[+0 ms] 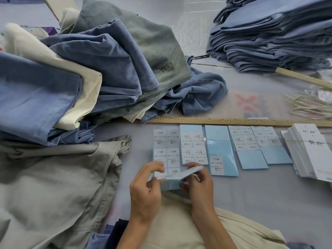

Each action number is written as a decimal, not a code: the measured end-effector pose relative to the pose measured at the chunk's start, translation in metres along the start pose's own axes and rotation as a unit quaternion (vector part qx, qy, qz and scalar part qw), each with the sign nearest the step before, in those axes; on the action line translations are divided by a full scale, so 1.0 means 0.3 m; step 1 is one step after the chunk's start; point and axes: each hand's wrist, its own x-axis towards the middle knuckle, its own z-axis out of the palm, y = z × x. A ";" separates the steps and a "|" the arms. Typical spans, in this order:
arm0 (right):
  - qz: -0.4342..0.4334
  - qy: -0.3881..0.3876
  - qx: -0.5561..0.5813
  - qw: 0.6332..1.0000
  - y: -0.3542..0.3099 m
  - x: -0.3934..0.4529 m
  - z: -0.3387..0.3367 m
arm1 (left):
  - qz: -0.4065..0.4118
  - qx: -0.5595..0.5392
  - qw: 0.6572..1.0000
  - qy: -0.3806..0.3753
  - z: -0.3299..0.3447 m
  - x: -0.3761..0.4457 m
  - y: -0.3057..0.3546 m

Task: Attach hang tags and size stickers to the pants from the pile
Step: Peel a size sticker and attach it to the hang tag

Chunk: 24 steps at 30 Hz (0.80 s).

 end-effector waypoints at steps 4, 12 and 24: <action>0.000 -0.062 0.028 0.998 -0.079 0.027 -0.016 | -0.137 0.003 0.985 0.101 -0.041 0.069 -0.041; -0.014 -0.111 0.122 0.986 -0.338 0.146 0.003 | -0.139 0.198 0.969 -0.038 -0.039 0.134 -0.102; 0.147 -0.204 -0.058 0.966 -0.132 -0.105 -0.159 | -0.123 -0.026 0.984 -0.129 0.026 0.251 -0.136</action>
